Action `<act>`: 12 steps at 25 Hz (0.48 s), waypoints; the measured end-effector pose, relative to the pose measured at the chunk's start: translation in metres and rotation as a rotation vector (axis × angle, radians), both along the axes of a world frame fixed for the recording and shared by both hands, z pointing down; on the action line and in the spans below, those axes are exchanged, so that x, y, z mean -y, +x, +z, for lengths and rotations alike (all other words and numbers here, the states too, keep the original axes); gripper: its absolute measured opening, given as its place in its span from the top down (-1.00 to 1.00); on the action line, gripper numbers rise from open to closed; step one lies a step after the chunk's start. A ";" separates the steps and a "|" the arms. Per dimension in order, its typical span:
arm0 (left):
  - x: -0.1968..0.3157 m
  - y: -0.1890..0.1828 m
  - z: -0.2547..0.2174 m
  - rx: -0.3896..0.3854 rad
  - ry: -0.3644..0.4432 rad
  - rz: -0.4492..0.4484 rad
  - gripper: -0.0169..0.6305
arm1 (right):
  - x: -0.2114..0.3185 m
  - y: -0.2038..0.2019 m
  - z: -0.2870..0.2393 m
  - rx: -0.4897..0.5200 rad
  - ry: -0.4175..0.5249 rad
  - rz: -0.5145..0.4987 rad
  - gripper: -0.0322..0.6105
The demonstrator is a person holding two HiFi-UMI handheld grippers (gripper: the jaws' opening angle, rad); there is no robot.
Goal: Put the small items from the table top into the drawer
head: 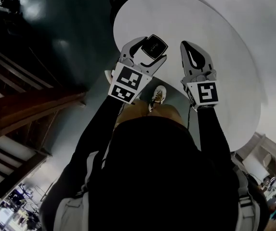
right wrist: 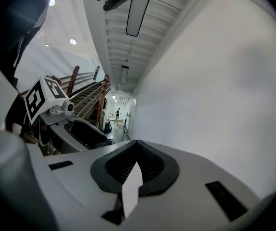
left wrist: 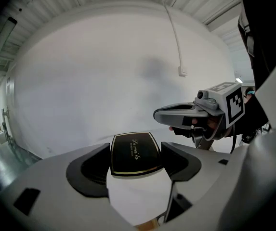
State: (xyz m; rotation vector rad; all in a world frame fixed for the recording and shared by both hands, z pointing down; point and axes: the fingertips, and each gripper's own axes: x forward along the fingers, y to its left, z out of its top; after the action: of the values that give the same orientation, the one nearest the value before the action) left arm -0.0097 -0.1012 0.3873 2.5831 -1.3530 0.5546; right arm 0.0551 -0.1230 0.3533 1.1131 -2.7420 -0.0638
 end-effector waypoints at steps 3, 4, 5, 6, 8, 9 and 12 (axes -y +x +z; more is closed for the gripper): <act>-0.014 -0.033 0.003 0.018 -0.006 -0.046 -0.11 | -0.005 -0.027 0.002 0.002 -0.003 -0.042 0.82; -0.019 -0.044 0.005 0.025 -0.012 -0.061 -0.11 | -0.008 -0.036 0.003 -0.002 0.000 -0.054 0.82; -0.025 -0.054 0.007 0.030 -0.018 -0.075 -0.11 | -0.011 -0.045 0.003 -0.006 0.001 -0.067 0.82; -0.029 -0.063 0.009 0.032 -0.023 -0.087 -0.11 | -0.014 -0.053 0.003 -0.005 -0.004 -0.077 0.82; -0.037 -0.076 0.010 0.030 -0.027 -0.102 -0.11 | -0.017 -0.069 0.003 0.003 -0.014 -0.091 0.82; -0.041 -0.081 0.011 0.030 -0.028 -0.106 -0.11 | -0.019 -0.077 0.002 0.004 -0.015 -0.100 0.82; -0.050 -0.094 0.023 0.041 -0.043 -0.106 -0.11 | -0.023 -0.096 0.001 -0.005 -0.017 -0.126 0.82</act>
State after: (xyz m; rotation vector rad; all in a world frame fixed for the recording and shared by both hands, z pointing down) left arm -0.1034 -0.0515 0.4103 2.4618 -1.4644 0.6156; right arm -0.0409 -0.0999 0.3541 0.9338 -2.8001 -0.0603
